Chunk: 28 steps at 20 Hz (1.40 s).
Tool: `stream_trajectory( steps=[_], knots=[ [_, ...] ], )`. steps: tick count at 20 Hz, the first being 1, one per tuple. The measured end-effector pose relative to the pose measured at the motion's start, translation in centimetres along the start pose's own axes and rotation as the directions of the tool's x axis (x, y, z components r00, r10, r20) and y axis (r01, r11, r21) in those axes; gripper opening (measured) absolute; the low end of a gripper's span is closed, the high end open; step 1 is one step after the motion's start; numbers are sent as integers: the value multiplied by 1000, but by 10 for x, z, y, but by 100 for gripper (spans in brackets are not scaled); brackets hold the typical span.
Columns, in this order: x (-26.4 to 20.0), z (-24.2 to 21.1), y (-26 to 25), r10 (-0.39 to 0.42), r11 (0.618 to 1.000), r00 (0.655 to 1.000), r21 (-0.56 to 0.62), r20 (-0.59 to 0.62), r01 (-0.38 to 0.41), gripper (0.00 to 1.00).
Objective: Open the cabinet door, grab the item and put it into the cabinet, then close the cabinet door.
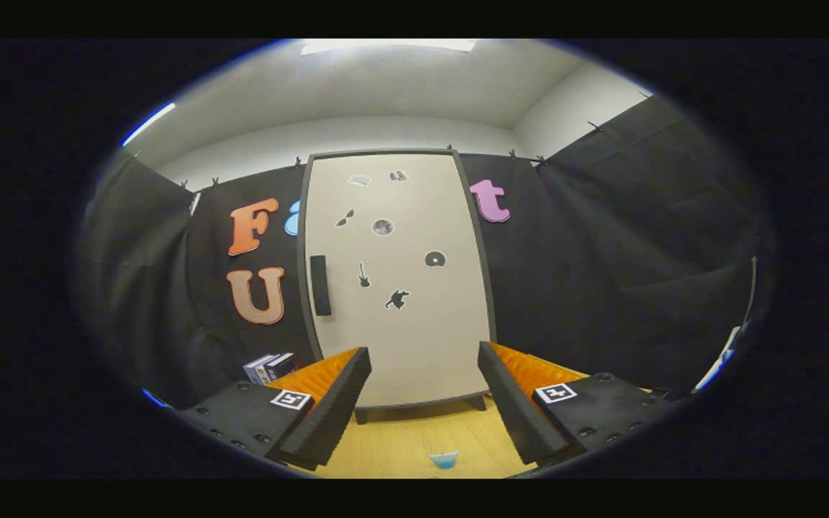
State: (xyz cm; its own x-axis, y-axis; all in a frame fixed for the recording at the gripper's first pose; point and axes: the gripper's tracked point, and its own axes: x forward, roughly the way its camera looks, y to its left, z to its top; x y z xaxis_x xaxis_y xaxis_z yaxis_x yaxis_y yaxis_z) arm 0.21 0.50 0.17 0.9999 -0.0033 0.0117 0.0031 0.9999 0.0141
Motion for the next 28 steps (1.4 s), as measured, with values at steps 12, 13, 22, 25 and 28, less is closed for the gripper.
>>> stream_trajectory(
  steps=[12, 13, 22, 25, 28],
  knots=[
    [19, 9, 10, 4, 1000, 999, 6, 35, -4, 97],
    [22, 11, 13, 1, 1000, 999, 11, 33, -1, 97],
    [118, 49, 90, 204, 978, 978, 21, 47, -205, 97],
    [164, 48, 125, 269, 961, 963, 66, 0, -269, 97],
    [205, 46, 152, 312, 948, 950, 72, -15, -310, 97]
  ],
)
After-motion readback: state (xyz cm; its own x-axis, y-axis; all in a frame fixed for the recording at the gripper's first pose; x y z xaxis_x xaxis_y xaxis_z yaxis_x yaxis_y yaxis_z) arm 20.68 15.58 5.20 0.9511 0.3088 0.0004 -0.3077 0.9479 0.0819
